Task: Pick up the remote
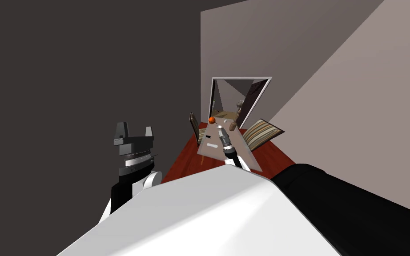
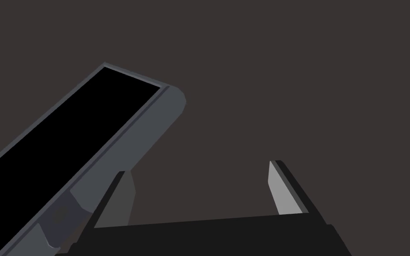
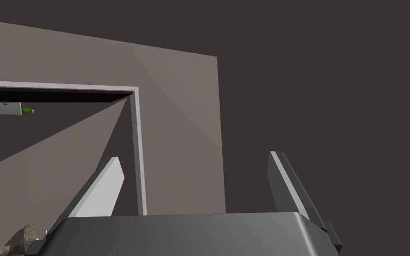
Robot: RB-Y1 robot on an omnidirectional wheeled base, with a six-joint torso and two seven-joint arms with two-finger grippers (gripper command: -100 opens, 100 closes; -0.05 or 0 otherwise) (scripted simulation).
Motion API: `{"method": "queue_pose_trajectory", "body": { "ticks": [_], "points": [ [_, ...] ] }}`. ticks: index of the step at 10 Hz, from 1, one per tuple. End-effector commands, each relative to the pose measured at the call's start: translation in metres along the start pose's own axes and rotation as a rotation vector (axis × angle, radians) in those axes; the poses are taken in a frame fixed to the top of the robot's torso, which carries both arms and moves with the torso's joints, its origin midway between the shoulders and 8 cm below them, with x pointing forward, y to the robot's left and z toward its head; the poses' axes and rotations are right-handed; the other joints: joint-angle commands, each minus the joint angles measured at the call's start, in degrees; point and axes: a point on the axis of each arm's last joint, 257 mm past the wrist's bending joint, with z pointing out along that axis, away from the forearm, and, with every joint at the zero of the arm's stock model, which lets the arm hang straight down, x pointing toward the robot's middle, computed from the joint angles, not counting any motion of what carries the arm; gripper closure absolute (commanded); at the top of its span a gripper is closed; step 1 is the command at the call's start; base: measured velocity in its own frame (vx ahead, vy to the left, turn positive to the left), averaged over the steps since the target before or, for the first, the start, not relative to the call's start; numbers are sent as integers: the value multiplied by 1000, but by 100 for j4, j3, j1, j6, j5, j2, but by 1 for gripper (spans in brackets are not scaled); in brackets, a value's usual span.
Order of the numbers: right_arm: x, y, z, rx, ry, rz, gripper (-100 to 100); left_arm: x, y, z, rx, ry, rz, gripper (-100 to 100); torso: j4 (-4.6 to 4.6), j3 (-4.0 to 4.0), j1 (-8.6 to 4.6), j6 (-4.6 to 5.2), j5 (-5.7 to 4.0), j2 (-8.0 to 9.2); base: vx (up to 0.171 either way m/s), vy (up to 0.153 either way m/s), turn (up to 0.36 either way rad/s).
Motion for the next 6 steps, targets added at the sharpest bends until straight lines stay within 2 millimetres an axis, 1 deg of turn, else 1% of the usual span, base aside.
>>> {"method": "queue_pose_trajectory", "body": {
  "ticks": [1,2,3,4,6],
  "points": [
    [12,-16,-5,17,69,-60,-100,0,0,0,0,0,0,0,0,0,0,0,0,0,-39,42,130],
    [13,-23,-8,32,71,-59,-100,0,0,0,0,0,0,0,-2,-5,3,0,2,-8,-21,24,72],
    [19,-33,-13,42,118,-100,-100,0,0,0,0,0,0,0,-4,-9,0,1,1,-15,-26,29,88],
    [20,-37,-15,51,119,-99,-100,0,0,0,0,0,0,0,-4,-10,-1,1,1,-17,-22,24,74],
    [20,-37,-15,51,119,-99,-100,0,0,0,0,0,0,0,-5,-14,-8,2,-1,-23,-2,2,5]
  ]
}}
